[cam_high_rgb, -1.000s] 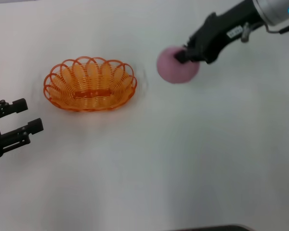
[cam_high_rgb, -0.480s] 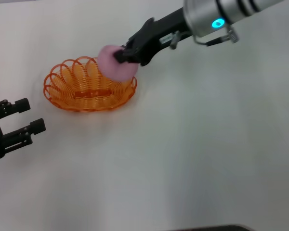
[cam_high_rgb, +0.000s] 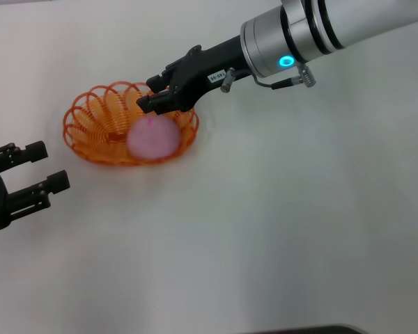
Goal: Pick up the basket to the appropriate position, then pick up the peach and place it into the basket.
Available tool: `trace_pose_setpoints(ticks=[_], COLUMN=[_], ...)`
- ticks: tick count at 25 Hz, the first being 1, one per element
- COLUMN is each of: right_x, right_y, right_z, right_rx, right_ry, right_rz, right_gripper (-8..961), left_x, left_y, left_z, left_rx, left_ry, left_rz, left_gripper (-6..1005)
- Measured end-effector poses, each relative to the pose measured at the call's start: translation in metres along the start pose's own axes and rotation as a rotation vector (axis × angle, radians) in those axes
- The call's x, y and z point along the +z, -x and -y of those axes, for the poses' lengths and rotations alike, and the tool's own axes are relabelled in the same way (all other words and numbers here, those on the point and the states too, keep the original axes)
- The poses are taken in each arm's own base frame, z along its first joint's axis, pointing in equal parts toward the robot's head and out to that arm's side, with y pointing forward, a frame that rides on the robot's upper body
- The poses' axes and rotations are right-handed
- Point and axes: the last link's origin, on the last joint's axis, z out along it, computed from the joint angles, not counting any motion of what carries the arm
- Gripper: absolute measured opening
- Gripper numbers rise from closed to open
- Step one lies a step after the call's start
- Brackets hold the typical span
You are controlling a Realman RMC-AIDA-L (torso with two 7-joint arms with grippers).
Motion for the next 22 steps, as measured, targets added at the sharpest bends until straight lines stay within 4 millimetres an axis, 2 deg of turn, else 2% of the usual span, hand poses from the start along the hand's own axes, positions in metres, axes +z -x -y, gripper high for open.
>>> trace_pose_setpoints(ticks=[7, 11, 16, 22], right_x=[-0.001, -0.009, -0.049, -0.095], right_y=[-0.003, -0.009, -0.03, -0.076], right_z=[-0.001, -0.003, -0.006, -0.011], right_rx=[0.004, 0.003, -0.005, 0.015], right_ry=[0.013, 0.032, 0.085, 0.088], right_rz=[0.039, 0.106, 0.317, 0.424], right_gripper=[577, 696, 830, 906], left_x=[0.0, 0.0, -0.002, -0.007], left_y=[0.0, 0.0, 0.0, -0.002], left_z=[0.0, 0.0, 0.0, 0.001], left_rx=[0.003, 0.003, 0.0, 0.0], left_ry=[0.002, -0.001, -0.01, -0.035], left_rz=[-0.002, -0.006, -0.019, -0.049], left_gripper=[704, 704, 704, 704])
